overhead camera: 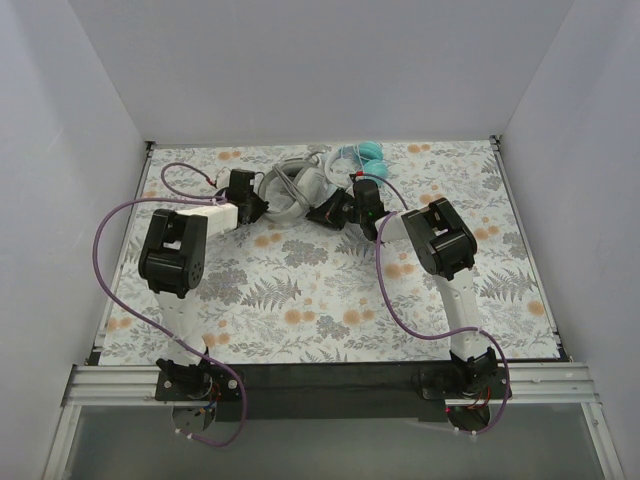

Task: Wrap the headphones
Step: Place the headphones on the table

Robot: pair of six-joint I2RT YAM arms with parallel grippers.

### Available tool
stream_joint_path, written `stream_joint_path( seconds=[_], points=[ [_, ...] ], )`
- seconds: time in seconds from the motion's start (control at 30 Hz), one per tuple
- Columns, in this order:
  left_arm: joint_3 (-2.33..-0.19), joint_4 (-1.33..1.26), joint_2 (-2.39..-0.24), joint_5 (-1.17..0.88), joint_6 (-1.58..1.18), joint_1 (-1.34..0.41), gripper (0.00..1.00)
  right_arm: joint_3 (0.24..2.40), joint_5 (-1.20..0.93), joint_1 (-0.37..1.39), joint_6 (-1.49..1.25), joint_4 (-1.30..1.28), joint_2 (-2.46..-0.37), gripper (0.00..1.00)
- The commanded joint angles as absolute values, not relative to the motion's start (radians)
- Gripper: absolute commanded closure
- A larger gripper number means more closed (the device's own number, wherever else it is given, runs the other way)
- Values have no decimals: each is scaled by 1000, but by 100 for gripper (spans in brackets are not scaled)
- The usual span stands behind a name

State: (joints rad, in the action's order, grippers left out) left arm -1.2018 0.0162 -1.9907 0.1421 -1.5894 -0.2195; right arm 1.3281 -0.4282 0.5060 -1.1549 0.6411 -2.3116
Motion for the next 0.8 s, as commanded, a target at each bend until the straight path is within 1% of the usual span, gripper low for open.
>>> stream_joint_path(
  seconds=[0.0,0.13,0.3,0.43,0.6,0.63,0.7,0.73,0.77],
  points=[
    [-1269,-38,-1982,273,-1608,-235,100,1356,-434,506,-1149,620,-2270,99],
    [-1292,-14,-1999,350,-1606,-256,100,1351,-437,508,-1152,618,-2270,99],
    [-1328,41,-2029,394,-1612,-279,100,1345,-437,506,-1155,617,-2269,98],
    [-1331,48,-2037,425,-1611,-290,100,1347,-442,505,-1160,615,-2269,92],
    [-1342,67,-2054,469,-1586,-299,100,1336,-442,505,-1151,615,-2252,78],
    [-1350,71,-2057,475,-1576,-299,100,1332,-440,503,-1147,615,-2249,74],
    [-1354,78,-2069,483,-1566,-299,100,1325,-439,503,-1141,615,-2237,70],
    [-1359,78,-2074,488,-1562,-299,100,1318,-439,503,-1140,615,-2234,64],
    [-1362,77,-2077,489,-1554,-299,100,1315,-439,503,-1138,615,-2230,62]
  ],
)
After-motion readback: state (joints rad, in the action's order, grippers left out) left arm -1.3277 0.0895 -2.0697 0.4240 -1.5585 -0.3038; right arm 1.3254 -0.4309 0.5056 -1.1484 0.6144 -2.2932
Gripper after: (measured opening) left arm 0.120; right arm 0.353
